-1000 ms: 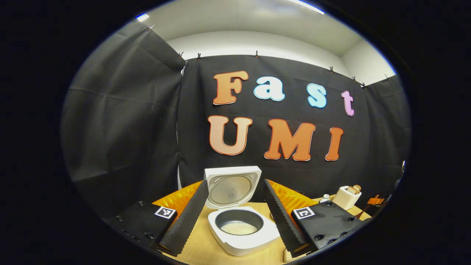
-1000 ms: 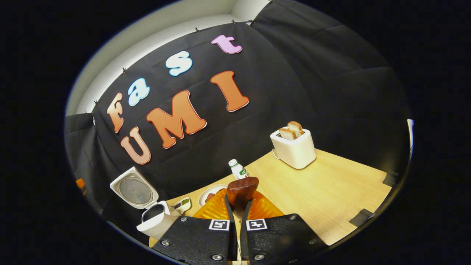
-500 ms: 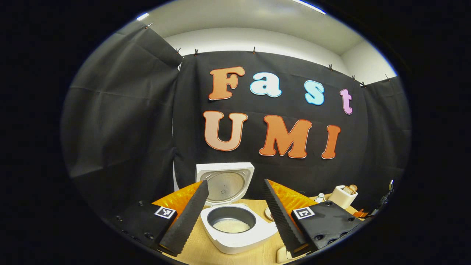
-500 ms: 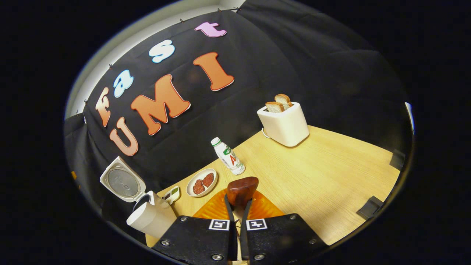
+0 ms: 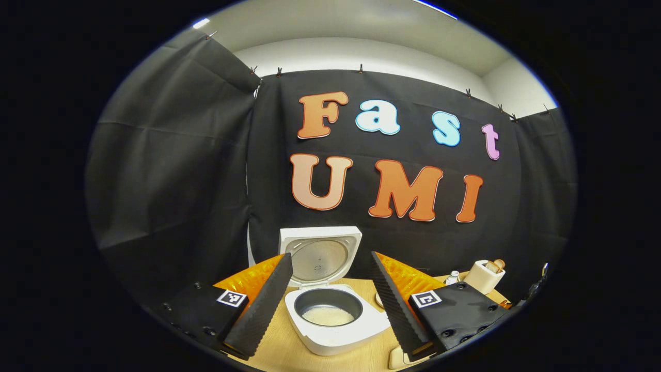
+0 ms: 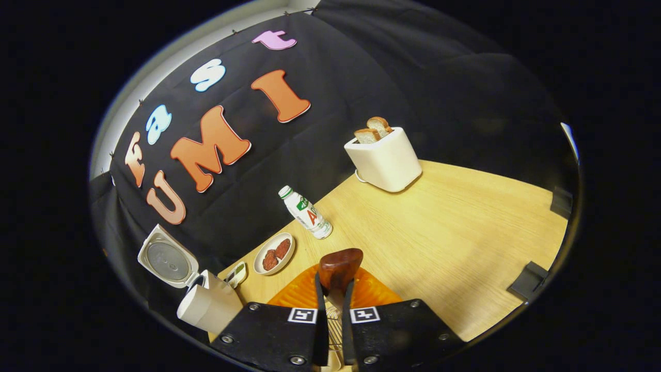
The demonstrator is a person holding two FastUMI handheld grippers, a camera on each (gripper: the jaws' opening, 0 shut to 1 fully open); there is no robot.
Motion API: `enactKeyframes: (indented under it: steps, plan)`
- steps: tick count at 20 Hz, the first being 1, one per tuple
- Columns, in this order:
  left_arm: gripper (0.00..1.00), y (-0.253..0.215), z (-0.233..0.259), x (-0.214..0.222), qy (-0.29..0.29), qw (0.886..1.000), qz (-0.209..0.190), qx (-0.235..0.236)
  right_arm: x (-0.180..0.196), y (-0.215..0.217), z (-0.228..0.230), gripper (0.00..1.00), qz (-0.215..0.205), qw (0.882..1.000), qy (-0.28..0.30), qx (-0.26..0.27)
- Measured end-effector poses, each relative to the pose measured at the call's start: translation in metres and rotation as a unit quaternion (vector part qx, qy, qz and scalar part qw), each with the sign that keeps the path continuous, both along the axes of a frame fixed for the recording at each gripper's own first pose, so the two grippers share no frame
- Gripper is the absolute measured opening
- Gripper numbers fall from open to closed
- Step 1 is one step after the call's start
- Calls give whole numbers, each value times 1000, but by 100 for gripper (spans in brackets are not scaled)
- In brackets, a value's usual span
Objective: Close the left gripper, press the button to open the rice cooker; take a wooden spoon from the chopstick holder with the right hand, scoop a spoonful of rice and pour it into the rice cooker, then put the wooden spoon back into the chopstick holder.
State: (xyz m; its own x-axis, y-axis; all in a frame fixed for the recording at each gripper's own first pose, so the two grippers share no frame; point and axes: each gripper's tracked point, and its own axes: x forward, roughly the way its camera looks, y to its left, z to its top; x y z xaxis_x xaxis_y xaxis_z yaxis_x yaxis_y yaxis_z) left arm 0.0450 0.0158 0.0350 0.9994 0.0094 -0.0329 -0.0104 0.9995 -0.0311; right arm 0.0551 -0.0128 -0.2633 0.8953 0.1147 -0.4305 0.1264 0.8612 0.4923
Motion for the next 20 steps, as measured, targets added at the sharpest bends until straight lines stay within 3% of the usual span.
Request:
enactKeyframes:
  steps: [2, 4, 5, 6, 7, 13, 20]
  plan:
    - [99, -1, 0, 1, 1, 1000, -1, -4, -3, -10, -4, 20, -23, 999, 21, 6]
    - [100, -1, 0, 4, 3, 1000, -1, -6, -5, -18, 3, 44, -39, 999, 22, 5]
    - [100, 1, 3, 5, 2, 1000, 0, -6, -7, -20, 7, 76, -43, 999, 22, -1]
    - [100, 2, 6, 8, 0, 1000, 0, -6, -10, -24, 12, 67, -46, 999, 21, -13]
    - [100, 3, 9, 10, -1, 1000, -1, -7, -12, -28, 18, 93, -47, 998, 17, -30]
    - [100, 19, 36, 50, -14, 1000, 20, -7, -31, -31, 70, 95, -37, 992, -20, -117]
    - [100, 18, 48, 135, -21, 999, 17, 30, -50, -27, 99, 95, -45, 992, -43, -112]
